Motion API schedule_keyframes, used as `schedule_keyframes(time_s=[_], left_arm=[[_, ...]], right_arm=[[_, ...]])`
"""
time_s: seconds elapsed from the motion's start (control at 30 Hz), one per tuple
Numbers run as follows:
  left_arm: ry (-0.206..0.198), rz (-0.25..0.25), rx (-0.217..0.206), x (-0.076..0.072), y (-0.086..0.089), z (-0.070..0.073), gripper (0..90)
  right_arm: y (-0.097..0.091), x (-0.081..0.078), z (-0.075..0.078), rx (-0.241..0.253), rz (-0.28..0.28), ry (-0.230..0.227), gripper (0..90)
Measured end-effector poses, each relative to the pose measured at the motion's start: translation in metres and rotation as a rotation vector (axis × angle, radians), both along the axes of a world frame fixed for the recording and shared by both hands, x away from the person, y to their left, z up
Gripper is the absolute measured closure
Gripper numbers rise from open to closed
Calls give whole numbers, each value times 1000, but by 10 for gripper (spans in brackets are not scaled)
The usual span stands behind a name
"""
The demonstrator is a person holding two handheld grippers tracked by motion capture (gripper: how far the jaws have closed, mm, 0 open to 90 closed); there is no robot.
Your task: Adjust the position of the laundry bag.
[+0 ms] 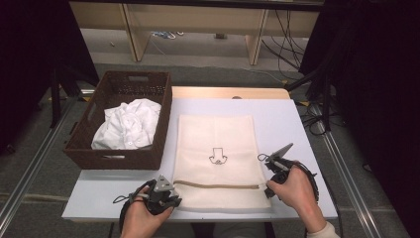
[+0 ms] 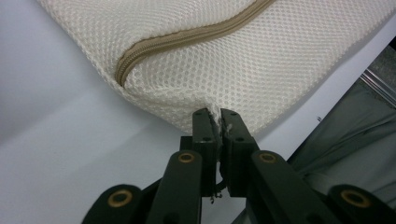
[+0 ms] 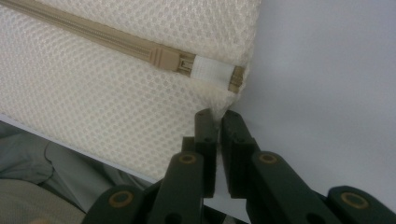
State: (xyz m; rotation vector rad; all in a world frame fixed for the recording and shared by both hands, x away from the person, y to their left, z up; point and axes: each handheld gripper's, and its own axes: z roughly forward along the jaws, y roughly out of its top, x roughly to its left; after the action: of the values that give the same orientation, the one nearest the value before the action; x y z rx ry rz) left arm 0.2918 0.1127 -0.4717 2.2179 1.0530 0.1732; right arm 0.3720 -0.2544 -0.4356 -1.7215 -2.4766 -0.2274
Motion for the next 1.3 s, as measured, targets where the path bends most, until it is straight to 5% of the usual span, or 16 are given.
schedule_keyframes(time_s=[0.1, 0.27, 0.3, 0.37, 0.47, 0.53, 0.7, 0.73, 0.8, 1.03, 1.13, 1.3], left_arm=[[-9, -6, -11, -2, -1, -1, 852], [9, -9, 10, -2, 0, -1, 852], [13, -9, 8, -2, 0, -1, 852], [5, -19, 8, -2, 1, -1, 852], [6, 3, -3, -4, 0, -3, 852], [18, -11, 15, -3, 1, -2, 852], [6, -16, 15, -6, 1, -2, 851], [6, -13, 15, -6, 1, -3, 851], [15, -18, 20, -6, 1, -3, 851], [18, -21, 24, -7, 2, -3, 849], [15, -10, 13, -7, 1, -3, 843], [15, 22, 3, -8, 6, 1, 699]], right_arm=[[6, -4, 2, -6, -94, 37, 860], [2, -3, 0, -12, -48, 48, 859], [0, -2, -3, -1, 4, 5, 859], [5, -4, 1, -15, -57, 59, 858], [2, -4, -2, -11, 9, 17, 858], [6, -6, 1, -18, -42, 67, 857], [7, -8, 0, -28, -41, 60, 856], [5, -8, -3, -16, -4, 29, 854], [8, -9, -1, -32, -40, 74, 852], [9, -11, -4, -28, -33, 52, 848], [9, -11, -3, -36, -24, 77, 841], [7, -11, -2, -26, -22, 55, 737]])
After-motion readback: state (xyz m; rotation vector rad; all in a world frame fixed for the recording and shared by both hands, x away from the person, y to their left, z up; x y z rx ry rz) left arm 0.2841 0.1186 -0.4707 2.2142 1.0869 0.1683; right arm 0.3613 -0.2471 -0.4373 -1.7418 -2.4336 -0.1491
